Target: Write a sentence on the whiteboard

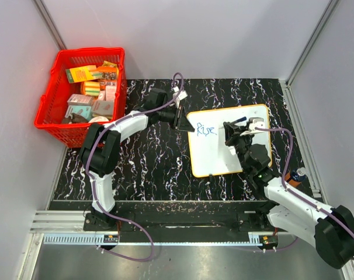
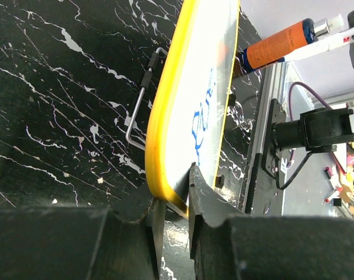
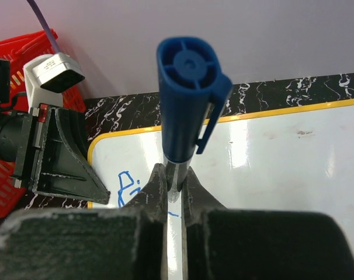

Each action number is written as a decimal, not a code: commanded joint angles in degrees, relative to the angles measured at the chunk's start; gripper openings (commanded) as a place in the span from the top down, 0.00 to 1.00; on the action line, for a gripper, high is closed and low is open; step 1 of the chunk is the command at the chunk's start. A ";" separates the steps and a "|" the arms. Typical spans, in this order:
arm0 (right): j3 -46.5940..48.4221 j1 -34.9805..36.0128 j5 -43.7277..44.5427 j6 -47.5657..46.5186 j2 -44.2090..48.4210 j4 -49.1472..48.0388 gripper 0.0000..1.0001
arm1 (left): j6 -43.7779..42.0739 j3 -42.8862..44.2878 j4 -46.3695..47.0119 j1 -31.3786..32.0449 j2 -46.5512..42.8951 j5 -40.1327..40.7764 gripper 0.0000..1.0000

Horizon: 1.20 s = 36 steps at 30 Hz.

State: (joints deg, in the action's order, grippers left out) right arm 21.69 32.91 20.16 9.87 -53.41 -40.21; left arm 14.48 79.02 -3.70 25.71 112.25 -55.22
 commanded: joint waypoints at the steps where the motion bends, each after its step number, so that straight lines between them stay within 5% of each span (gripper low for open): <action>1: 0.81 -0.30 1.63 -0.82 1.28 1.00 1.00 | -19.74 2.35 -11.14 1.62 3.06 9.70 1.00; 17: -0.42 -0.30 -0.30 -0.20 7.97 4.17 1.00 | -33.55 4.73 -24.32 3.64 3.15 12.60 1.00; 36: 0.54 -0.30 -0.03 -1.69 9.90 7.25 1.00 | -39.97 0.52 -26.27 2.50 -4.49 14.71 1.00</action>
State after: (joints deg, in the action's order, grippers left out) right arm 21.39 32.88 20.05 9.21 -44.91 -32.86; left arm -8.95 83.40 -23.38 26.76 107.26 -53.15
